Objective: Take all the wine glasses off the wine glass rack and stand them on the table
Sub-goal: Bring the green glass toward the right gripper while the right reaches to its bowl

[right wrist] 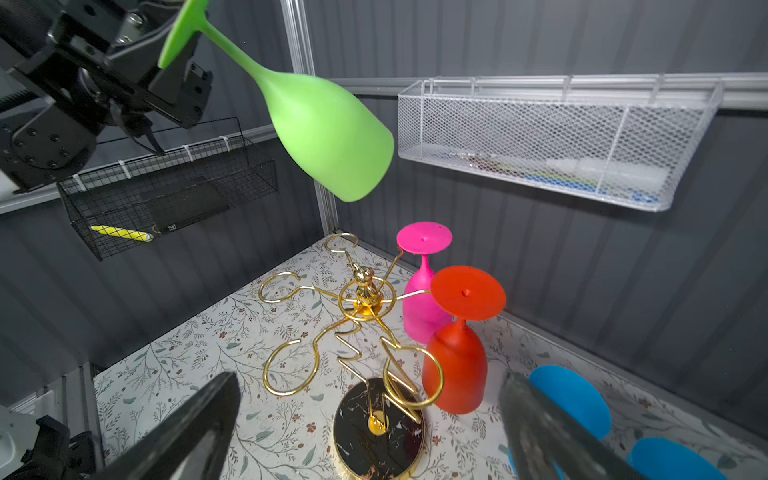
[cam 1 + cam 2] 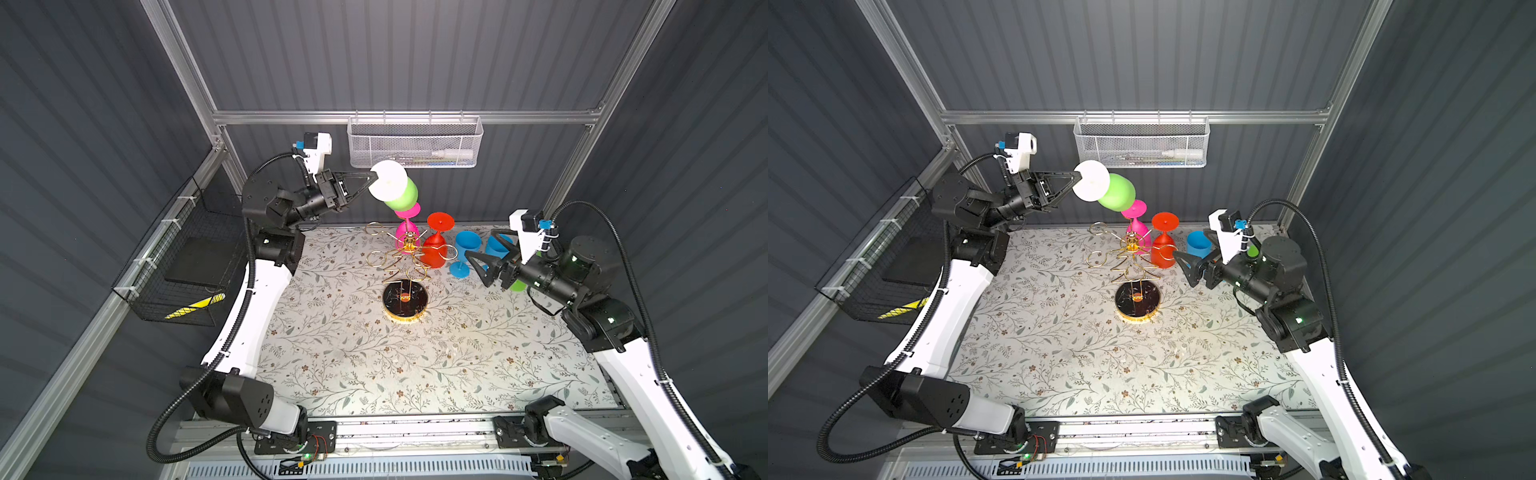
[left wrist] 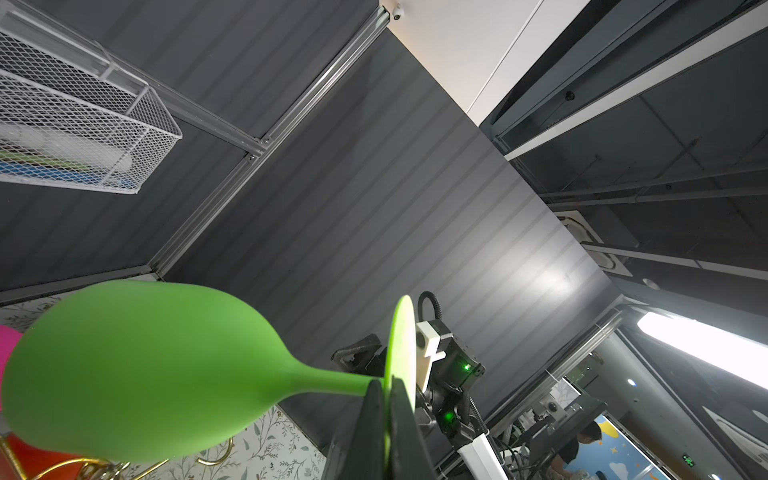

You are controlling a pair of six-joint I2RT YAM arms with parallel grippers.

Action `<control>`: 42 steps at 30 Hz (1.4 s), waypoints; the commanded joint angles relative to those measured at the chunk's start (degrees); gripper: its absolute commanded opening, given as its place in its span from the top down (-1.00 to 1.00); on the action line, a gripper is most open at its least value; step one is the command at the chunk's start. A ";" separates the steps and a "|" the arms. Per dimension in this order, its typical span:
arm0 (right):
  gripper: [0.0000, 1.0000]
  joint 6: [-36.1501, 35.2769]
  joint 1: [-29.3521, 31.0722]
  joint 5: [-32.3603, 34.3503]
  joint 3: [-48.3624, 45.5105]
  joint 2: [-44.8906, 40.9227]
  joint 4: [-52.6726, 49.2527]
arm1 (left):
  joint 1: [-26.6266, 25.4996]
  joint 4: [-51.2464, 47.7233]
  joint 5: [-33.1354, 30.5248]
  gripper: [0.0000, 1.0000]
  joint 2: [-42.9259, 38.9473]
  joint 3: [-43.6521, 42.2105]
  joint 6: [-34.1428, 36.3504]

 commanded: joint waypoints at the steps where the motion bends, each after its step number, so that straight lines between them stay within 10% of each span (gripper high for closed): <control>1: -0.98 -5.09 1.71 0.07 1.83 0.95 3.41 | -1.49 4.49 1.84 1.00 1.22 1.29 -3.56; 16: -0.98 -20.03 6.96 1.09 4.43 8.19 10.75 | -8.24 4.76 3.81 1.00 4.62 2.65 -8.50; 42: -0.85 -18.95 7.89 4.26 11.02 23.49 15.87 | -9.59 7.95 4.83 1.00 4.65 1.35 -11.03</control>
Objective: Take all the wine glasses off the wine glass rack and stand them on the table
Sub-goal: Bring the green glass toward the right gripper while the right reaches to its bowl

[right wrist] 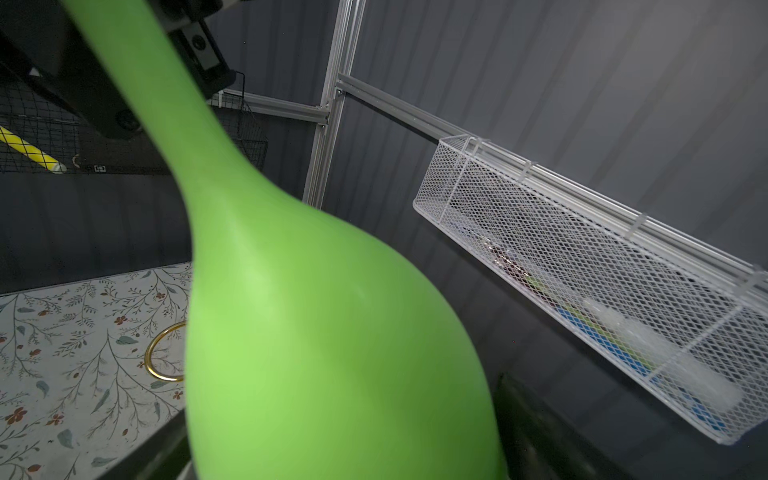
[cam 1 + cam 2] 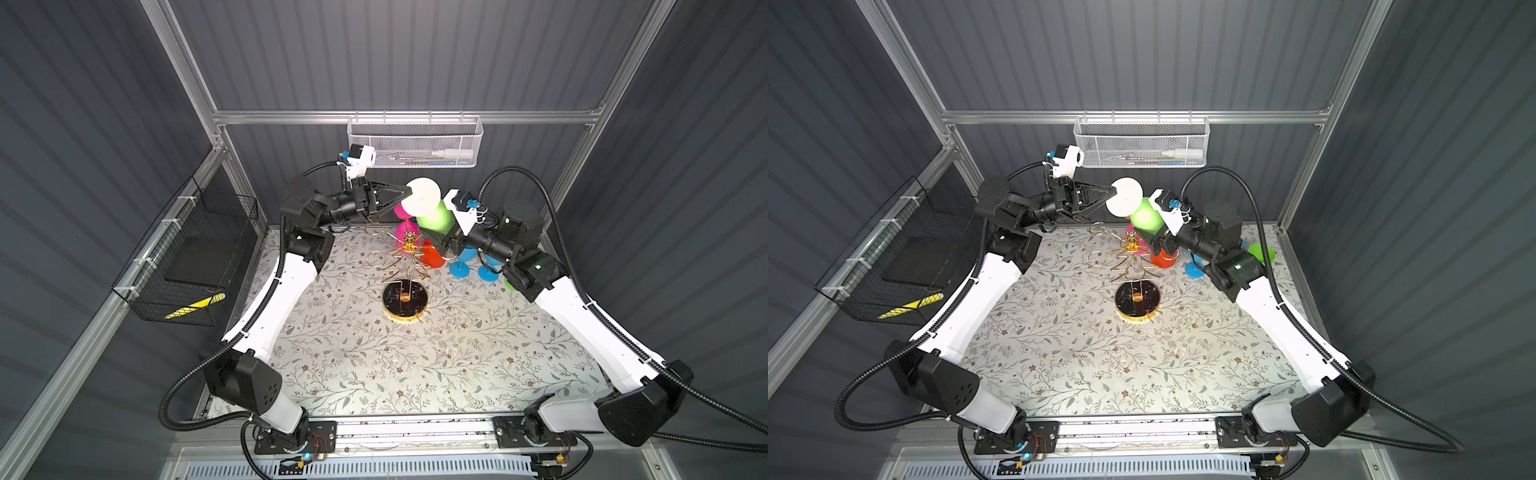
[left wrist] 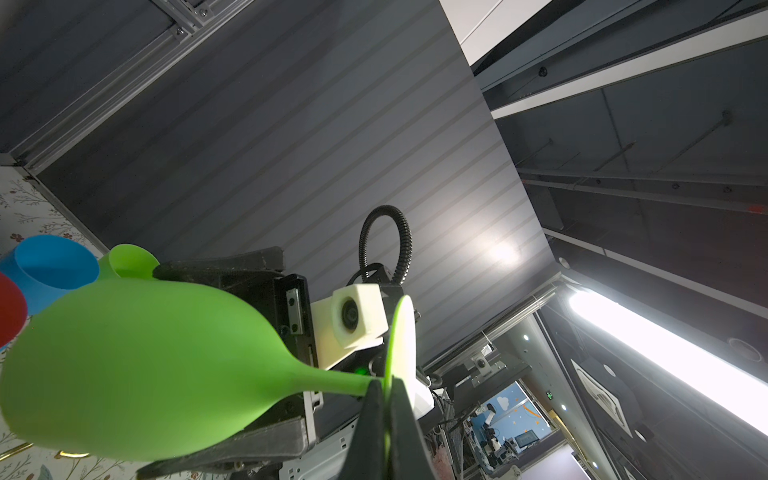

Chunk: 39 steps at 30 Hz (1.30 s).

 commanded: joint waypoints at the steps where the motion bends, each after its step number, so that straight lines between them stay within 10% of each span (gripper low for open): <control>1: -0.82 0.68 0.42 1.11 1.09 0.11 1.20 | -0.35 3.78 1.91 1.00 -0.23 0.95 -1.48; 11: -0.50 1.98 0.84 4.31 -0.97 -2.16 0.79 | -0.35 5.39 2.10 1.00 0.38 0.93 -2.23; 19: -0.33 6.44 1.30 6.16 -5.70 -8.85 -1.94 | -0.35 1.35 2.68 0.17 -0.10 2.43 4.85; 28: -0.23 14.17 1.39 11.18 -11.33 -20.33 -15.46 | -0.35 -22.66 -6.36 -0.12 -4.36 -0.16 40.61; 39: -0.15 21.74 1.38 13.15 -3.66 -20.24 -38.49 | -2.55 -9.32 -20.16 -0.13 -12.78 -19.11 86.80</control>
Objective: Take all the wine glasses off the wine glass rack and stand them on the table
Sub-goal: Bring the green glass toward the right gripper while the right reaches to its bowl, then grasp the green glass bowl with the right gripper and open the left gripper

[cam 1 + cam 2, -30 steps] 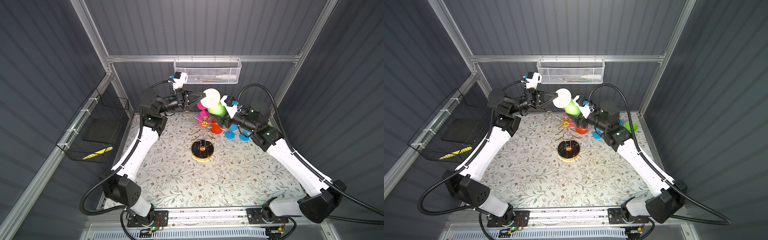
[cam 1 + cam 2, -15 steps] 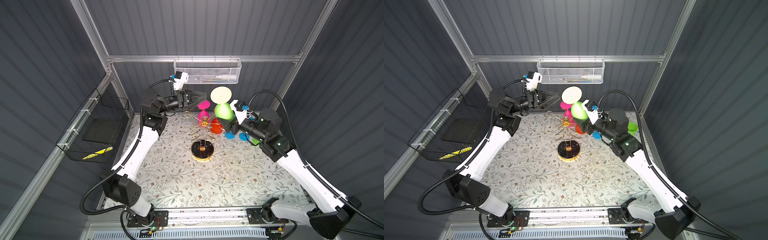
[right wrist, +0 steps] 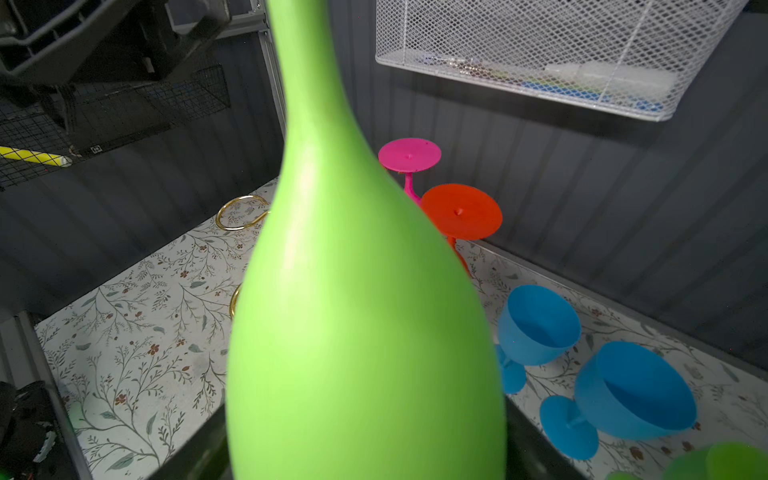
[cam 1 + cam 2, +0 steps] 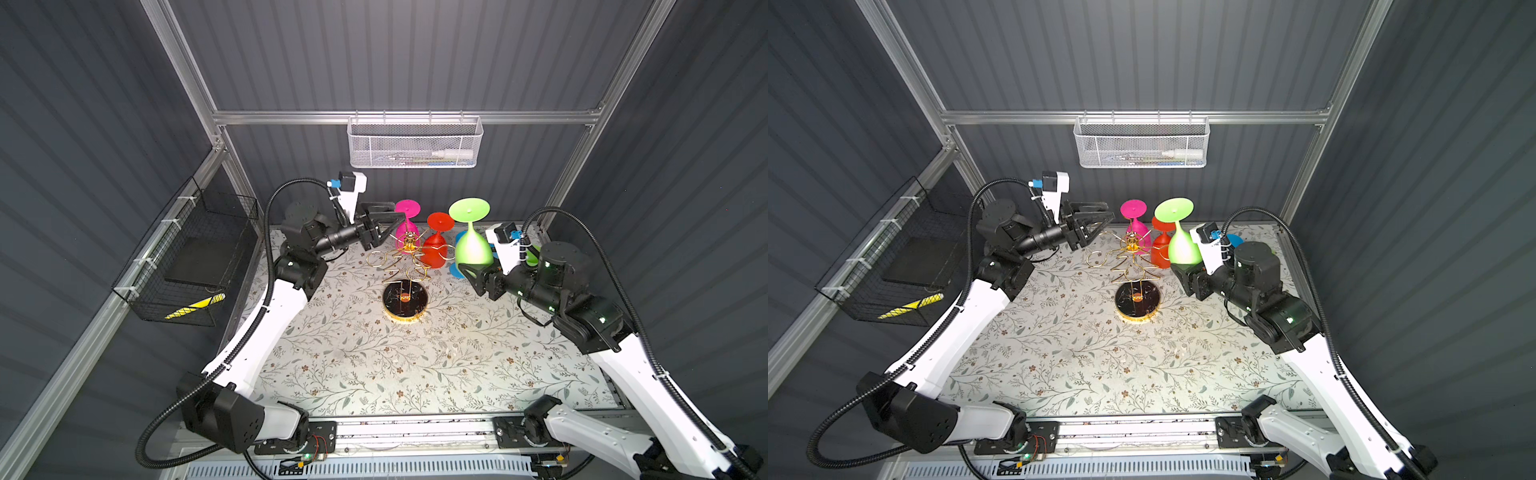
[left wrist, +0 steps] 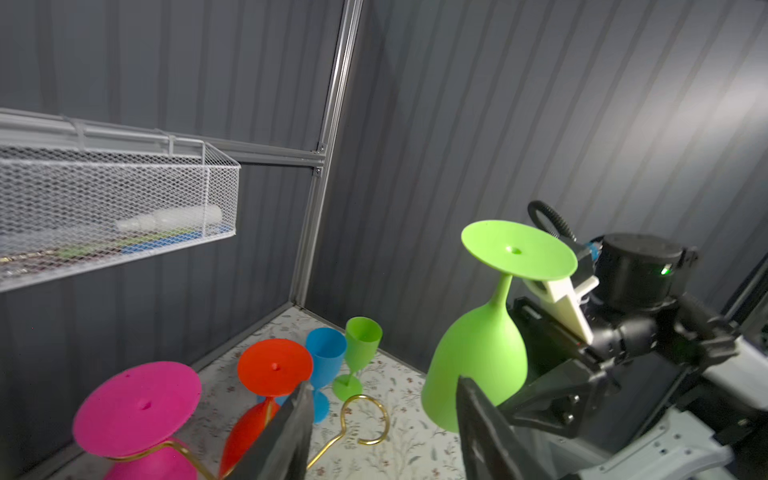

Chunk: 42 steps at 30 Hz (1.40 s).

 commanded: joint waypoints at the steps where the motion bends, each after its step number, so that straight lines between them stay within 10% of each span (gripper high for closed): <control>1: -0.14 3.56 0.13 -0.10 4.96 1.76 -9.18 | -1.77 4.29 -3.19 -0.13 -0.94 -2.20 23.06; 12: -0.08 4.42 0.72 -4.38 13.73 8.92 -18.21 | -5.76 6.07 -3.52 -0.08 1.39 -2.39 38.39; 30: -0.04 4.63 6.91 -5.31 15.45 14.31 -18.69 | -7.90 6.19 -3.72 0.05 3.77 -1.37 40.69; 42: -0.23 6.16 8.17 -5.11 15.17 14.49 -17.93 | -8.03 5.40 -5.85 0.79 3.41 -1.35 39.97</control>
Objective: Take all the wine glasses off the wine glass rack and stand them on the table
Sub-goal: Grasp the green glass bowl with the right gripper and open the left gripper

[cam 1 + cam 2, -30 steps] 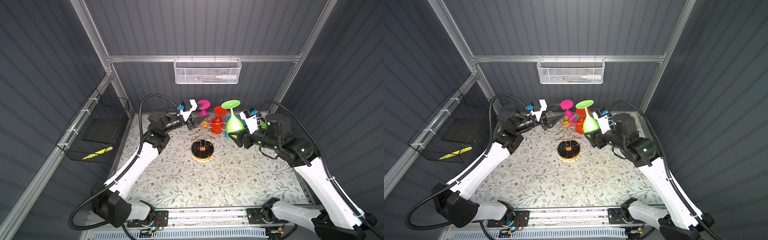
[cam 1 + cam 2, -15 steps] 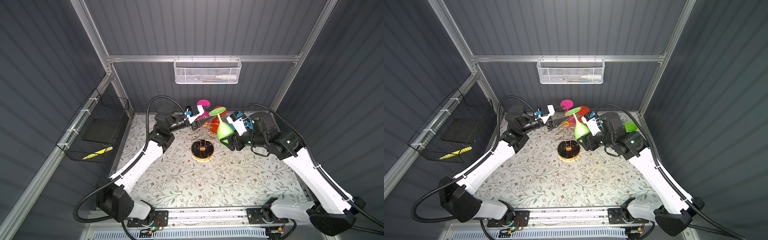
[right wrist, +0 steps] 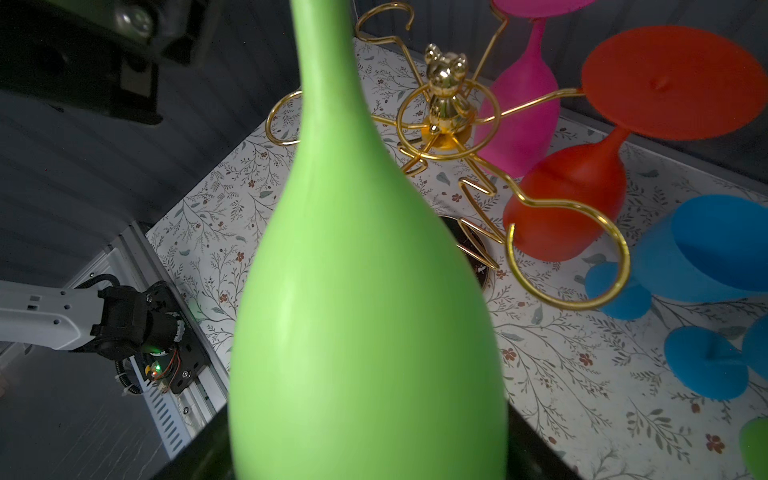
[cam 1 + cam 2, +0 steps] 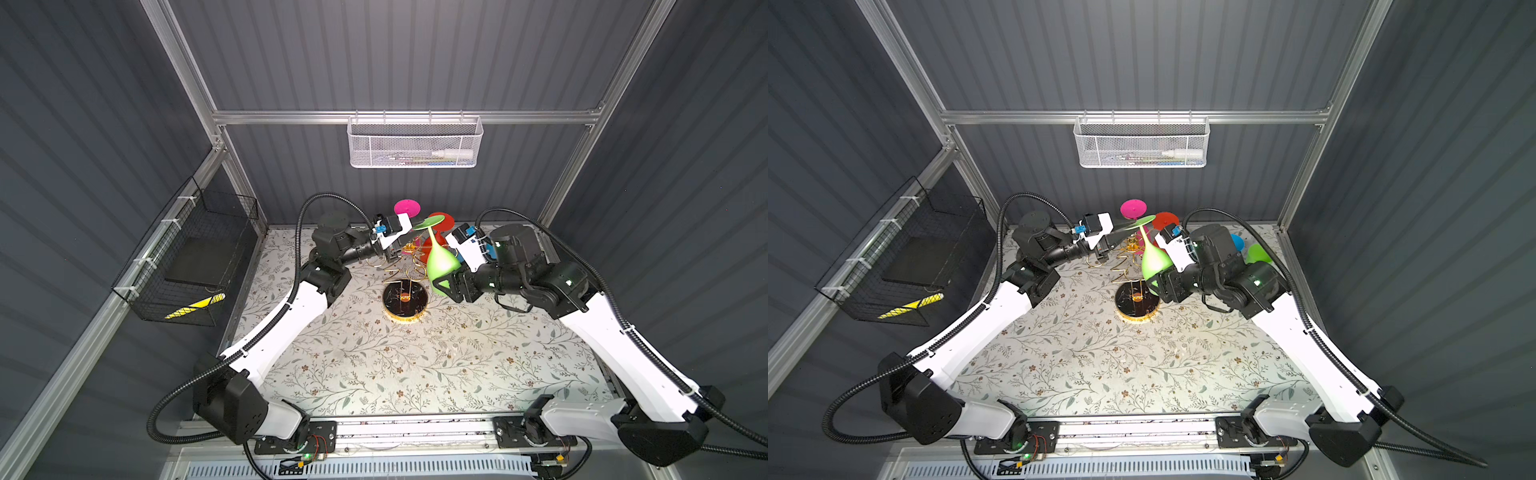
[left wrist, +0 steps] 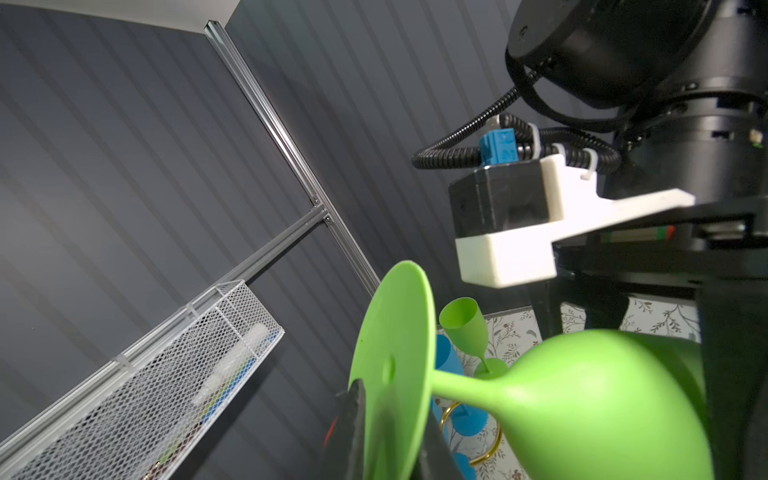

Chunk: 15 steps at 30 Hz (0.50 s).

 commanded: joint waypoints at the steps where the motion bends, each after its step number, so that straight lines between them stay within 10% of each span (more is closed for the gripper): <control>1: -0.29 0.07 0.72 -0.63 0.52 -0.46 -0.54 | -0.33 1.14 -2.04 0.84 -0.53 0.62 -2.13; 15: -0.81 6.19 -1.84 -1.79 -9.87 -13.62 12.90 | -0.35 0.25 -16.35 1.00 -3.15 -2.57 -22.48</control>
